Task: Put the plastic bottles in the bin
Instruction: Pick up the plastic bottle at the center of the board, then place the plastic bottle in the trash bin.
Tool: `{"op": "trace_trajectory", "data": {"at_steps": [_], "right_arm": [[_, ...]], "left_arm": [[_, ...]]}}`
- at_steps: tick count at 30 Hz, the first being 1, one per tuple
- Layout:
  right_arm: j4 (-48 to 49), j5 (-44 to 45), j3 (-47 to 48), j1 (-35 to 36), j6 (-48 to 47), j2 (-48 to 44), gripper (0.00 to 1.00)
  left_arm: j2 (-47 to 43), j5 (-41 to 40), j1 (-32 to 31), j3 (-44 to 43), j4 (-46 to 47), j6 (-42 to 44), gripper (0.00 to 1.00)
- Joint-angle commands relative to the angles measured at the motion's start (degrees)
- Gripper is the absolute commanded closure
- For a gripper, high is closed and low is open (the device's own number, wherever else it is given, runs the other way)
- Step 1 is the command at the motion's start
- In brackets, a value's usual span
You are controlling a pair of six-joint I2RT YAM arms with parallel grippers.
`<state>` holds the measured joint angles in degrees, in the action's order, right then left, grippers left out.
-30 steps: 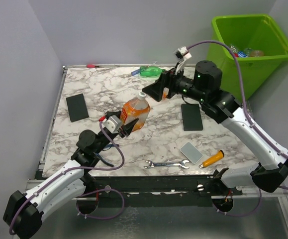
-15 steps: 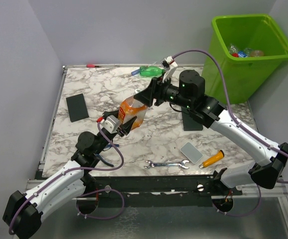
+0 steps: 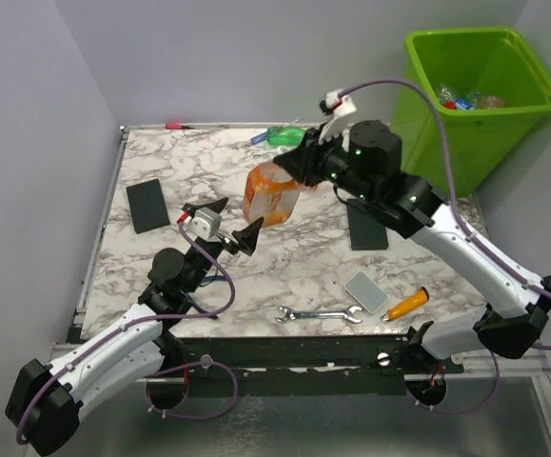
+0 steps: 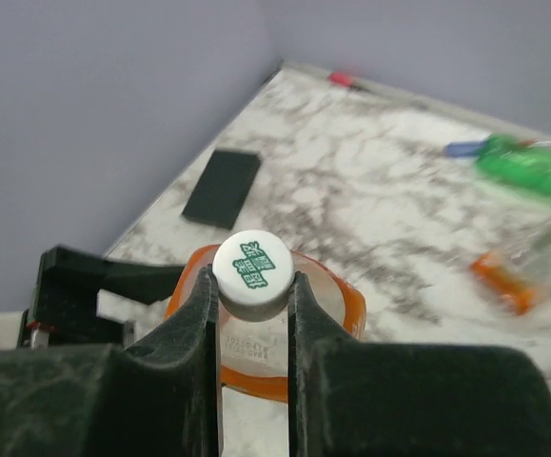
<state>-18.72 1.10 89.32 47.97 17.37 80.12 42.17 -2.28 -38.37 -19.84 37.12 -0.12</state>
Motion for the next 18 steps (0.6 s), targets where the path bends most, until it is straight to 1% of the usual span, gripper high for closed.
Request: {"op": "trace_trajectory", "data": {"at_steps": [1, 3, 5, 6, 7, 9, 11, 12, 13, 16, 18], "right_arm": [[-8.98, 23.54, 13.83, -0.05, -11.09, -5.63, 1.00], [-9.90, 33.07, 17.62, -0.06, -15.50, -6.39, 1.00], [-5.11, 42.72, 17.32, -0.06, -22.12, -8.42, 1.00], [0.03, 47.01, 15.43, -0.06, -26.00, -9.92, 1.00], [8.00, 50.97, 12.53, -0.11, -31.73, -11.69, 1.00], [29.00, 55.51, 5.76, -0.34, -45.17, -14.68, 1.00], [45.88, 56.04, 2.63, -1.20, -57.00, -15.19, 1.00], [52.79, 55.96, 2.51, -2.17, -60.38, -14.68, 1.00], [57.32, 55.00, 3.01, -3.32, -62.23, -14.07, 1.00], [61.13, 51.40, 7.77, -7.60, -63.45, -10.39, 1.00], [62.72, 49.43, 9.57, -14.33, -61.96, -6.68, 1.00]], "left_arm": [[-0.64, -13.83, -0.03, -2.14, -0.48, -4.43, 0.01], [-1.37, -17.13, 0.03, -2.09, -1.41, -3.66, 0.01], [-1.73, -18.79, -0.02, -2.70, -3.34, -2.44, 0.01], [-1.74, -19.33, -0.03, -3.01, -4.13, -1.79, 0.01], [-1.82, -20.48, 0.01, -3.35, -4.78, -1.70, 0.01], [-2.07, -22.94, -0.03, -3.54, -5.44, -2.23, 0.01], [-2.31, -24.64, 0.02, -3.41, -5.65, -2.08, 0.01], [-2.35, -25.30, 0.01, -3.33, -5.66, -2.08, 0.01], [-2.40, -25.56, -0.03, -3.29, -5.59, -2.08, 0.01], [-2.12, -24.43, 0.01, -3.20, -5.16, -2.60, 0.01], [-1.74, -23.71, -0.03, -3.31, -5.12, -2.75, 0.01]]}}
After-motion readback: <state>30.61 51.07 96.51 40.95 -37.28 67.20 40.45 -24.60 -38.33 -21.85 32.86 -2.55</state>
